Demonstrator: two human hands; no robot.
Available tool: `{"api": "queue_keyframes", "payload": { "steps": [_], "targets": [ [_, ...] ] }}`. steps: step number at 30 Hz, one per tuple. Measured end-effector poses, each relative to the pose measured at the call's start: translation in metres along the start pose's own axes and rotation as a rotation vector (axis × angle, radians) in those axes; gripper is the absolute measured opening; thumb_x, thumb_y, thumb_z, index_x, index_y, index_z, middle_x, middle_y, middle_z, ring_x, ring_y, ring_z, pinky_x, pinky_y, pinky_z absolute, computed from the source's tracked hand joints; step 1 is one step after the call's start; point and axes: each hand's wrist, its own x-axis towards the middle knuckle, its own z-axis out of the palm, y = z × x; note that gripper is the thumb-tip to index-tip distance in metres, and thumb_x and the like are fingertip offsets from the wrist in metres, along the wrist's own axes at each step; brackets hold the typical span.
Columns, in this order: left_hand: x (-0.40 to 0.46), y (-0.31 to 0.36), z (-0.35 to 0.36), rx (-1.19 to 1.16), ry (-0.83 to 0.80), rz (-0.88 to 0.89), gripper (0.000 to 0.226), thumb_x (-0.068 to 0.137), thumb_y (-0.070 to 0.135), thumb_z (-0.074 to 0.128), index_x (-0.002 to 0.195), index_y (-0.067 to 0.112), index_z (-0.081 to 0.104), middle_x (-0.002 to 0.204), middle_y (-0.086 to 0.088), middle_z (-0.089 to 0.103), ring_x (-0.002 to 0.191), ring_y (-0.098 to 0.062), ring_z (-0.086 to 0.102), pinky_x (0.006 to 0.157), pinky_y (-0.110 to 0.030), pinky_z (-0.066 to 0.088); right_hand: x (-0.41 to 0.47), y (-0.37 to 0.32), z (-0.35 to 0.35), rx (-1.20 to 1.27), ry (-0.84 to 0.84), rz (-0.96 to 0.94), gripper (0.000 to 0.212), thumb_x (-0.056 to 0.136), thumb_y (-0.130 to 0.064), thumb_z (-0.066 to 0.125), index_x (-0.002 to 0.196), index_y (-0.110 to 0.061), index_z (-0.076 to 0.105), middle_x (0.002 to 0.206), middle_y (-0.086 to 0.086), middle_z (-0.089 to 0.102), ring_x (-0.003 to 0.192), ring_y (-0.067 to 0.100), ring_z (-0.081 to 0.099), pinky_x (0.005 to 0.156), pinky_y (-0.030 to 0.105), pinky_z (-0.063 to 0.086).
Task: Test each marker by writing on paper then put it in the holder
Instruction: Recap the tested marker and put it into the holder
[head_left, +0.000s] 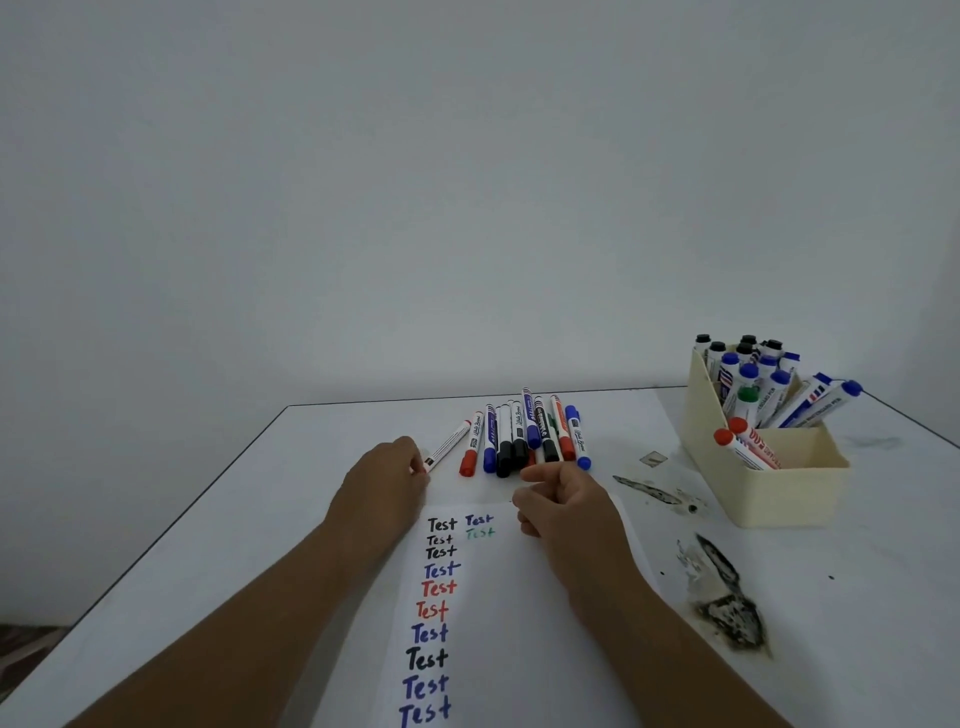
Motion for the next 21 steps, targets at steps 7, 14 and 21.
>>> {"api": "queue_keyframes", "payload": {
  "steps": [7, 14, 21],
  "targets": [
    [-0.045, -0.008, -0.02, -0.435, 0.083, -0.139, 0.029, 0.099, 0.032, 0.058, 0.126, 0.025, 0.064, 0.102, 0.01, 0.067, 0.087, -0.006, 0.06, 0.072, -0.021, 0.044, -0.001, -0.003, 0.001, -0.026, -0.013, -0.012, 0.015, 0.095, -0.019, 0.067, 0.107, -0.028, 0.063, 0.086, -0.001, 0.071, 0.086, 0.02, 0.069, 0.084, 0.036, 0.062],
    [-0.078, 0.011, -0.022, -0.489, 0.031, 0.142, 0.019, 0.096, 0.027, 0.063, 0.099, 0.046, 0.063, 0.096, 0.02, 0.061, 0.093, 0.006, 0.055, 0.071, -0.01, 0.043, -0.013, -0.016, 0.0, 0.108, -0.081, -0.029, 0.022, 0.09, -0.042, 0.069, 0.108, -0.029, 0.066, 0.085, 0.0, 0.074, 0.068, 0.014, 0.064, 0.064, 0.028, 0.055],
    [-0.084, 0.011, -0.019, -0.421, -0.04, 0.294, 0.011, 0.1, 0.031, 0.054, 0.107, 0.04, 0.055, 0.097, 0.02, 0.056, 0.092, 0.004, 0.053, 0.072, -0.011, 0.045, -0.02, -0.021, -0.002, 0.263, -0.125, -0.052, 0.012, 0.091, -0.011, 0.07, 0.103, -0.007, 0.069, 0.083, 0.011, 0.075, 0.072, 0.024, 0.072, 0.07, 0.034, 0.061]
  ]
}}
